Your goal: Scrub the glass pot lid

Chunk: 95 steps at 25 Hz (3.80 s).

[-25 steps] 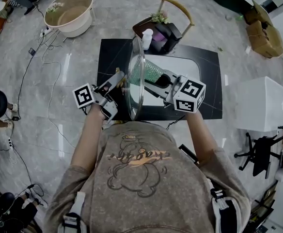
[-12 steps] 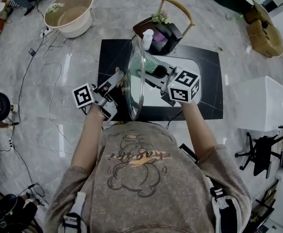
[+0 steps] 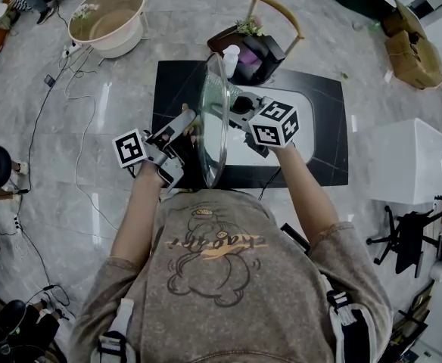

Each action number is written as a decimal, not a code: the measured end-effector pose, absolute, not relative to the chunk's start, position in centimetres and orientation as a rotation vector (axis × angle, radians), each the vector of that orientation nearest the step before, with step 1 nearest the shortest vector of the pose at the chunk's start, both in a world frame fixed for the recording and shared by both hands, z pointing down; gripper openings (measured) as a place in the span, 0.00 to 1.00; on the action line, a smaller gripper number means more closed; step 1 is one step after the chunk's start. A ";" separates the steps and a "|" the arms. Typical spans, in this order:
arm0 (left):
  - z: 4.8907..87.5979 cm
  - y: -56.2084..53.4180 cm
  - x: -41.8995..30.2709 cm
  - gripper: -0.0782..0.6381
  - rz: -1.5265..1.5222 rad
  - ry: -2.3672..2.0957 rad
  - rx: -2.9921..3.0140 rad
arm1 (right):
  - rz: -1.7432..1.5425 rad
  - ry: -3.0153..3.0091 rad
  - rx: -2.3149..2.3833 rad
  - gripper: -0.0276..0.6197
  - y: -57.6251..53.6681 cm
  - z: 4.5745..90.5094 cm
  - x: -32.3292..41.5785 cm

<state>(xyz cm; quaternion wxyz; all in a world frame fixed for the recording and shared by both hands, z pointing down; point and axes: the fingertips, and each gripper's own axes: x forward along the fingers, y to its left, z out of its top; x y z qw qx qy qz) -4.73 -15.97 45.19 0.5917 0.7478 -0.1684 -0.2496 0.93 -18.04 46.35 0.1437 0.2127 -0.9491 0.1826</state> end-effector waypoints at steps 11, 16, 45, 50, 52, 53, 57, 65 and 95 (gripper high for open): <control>45.1 -16.0 -4.7 0.35 -0.589 -0.397 1.751 | 0.589 -2.624 0.551 0.19 -16.1 51.6 0.2; 44.7 -16.0 -4.8 0.35 -0.598 -0.387 1.761 | 0.630 -2.608 0.498 0.19 -13.8 52.7 0.0; 45.4 -16.3 -5.5 0.35 -0.624 -0.441 1.733 | 0.575 -2.742 0.218 0.19 -5.6 46.1 0.3; 45.5 -16.2 -5.8 0.35 -0.631 -0.448 1.724 | 0.540 -2.799 0.223 0.19 -5.7 43.3 0.7; 45.5 -16.2 -5.8 0.35 -0.636 -0.446 1.721 | 0.528 -2.811 0.222 0.19 -5.7 42.5 0.8; 45.4 -16.2 -5.8 0.35 -0.638 -0.445 1.719 | 0.525 -2.817 0.223 0.19 -5.7 42.1 0.9; 45.4 -16.2 -5.7 0.35 -0.640 -0.442 1.712 | 0.512 -2.842 0.226 0.19 -5.9 40.7 1.3; 45.9 -16.2 -5.8 0.35 -0.619 -0.444 1.713 | 0.551 -2.870 0.255 0.19 -7.3 38.5 2.1; 45.2 -15.9 -4.8 0.35 -0.590 -0.383 1.738 | 0.607 -2.670 0.351 0.19 -12.1 44.6 0.5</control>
